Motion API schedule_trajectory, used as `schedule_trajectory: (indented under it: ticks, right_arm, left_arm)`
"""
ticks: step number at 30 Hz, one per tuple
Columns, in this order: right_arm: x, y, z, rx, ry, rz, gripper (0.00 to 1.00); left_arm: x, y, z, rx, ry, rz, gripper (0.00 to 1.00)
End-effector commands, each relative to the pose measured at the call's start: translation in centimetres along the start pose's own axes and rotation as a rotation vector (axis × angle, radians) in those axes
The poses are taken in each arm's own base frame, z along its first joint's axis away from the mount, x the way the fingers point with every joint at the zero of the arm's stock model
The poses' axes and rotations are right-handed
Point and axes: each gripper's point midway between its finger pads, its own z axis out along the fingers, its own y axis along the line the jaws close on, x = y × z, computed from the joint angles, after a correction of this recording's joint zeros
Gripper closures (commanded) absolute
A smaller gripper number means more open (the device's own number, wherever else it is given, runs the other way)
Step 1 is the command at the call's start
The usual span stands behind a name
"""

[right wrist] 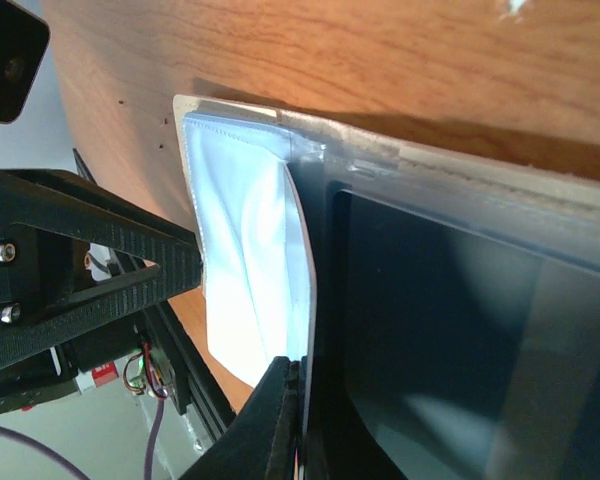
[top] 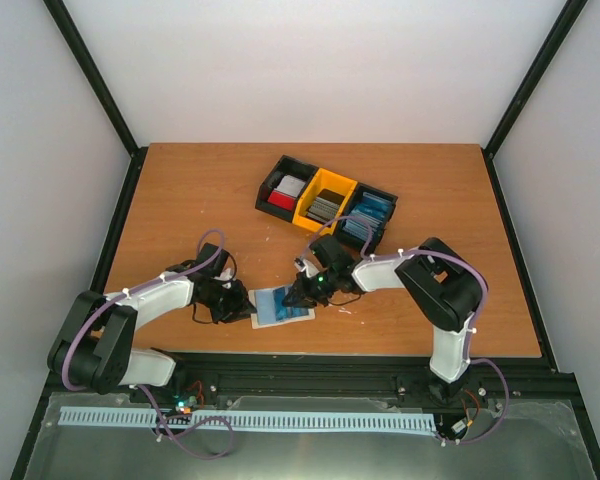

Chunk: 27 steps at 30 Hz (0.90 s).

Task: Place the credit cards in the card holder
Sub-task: Insert the credit card into the card holder.

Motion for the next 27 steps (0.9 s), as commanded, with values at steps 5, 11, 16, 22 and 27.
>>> schedule_trajectory:
  ticks: [5, 11, 16, 22, 27]
  right_arm:
    - [-0.3, -2.2, -0.8, 0.108, -0.106, 0.063, 0.97]
    - [0.3, -0.8, 0.5, -0.009, -0.027, 0.031, 0.97]
    - [0.8, 0.4, 0.8, -0.071, 0.011, -0.008, 0.97]
    - [1.6, 1.0, 0.8, -0.089, 0.045, -0.038, 0.97]
    - [2.3, 0.4, 0.7, -0.063, 0.072, -0.048, 0.97]
  left_arm:
    - [0.0, 2.3, 0.7, -0.093, -0.008, -0.013, 0.81]
    - [0.1, 2.2, 0.7, -0.087, -0.006, -0.007, 0.81]
    - [0.0, 1.9, 0.7, -0.074, -0.004, 0.003, 0.81]
    - [-0.2, 1.6, 0.8, -0.069, -0.004, 0.005, 0.81]
    - [-0.4, 1.5, 0.8, -0.070, -0.008, 0.006, 0.81]
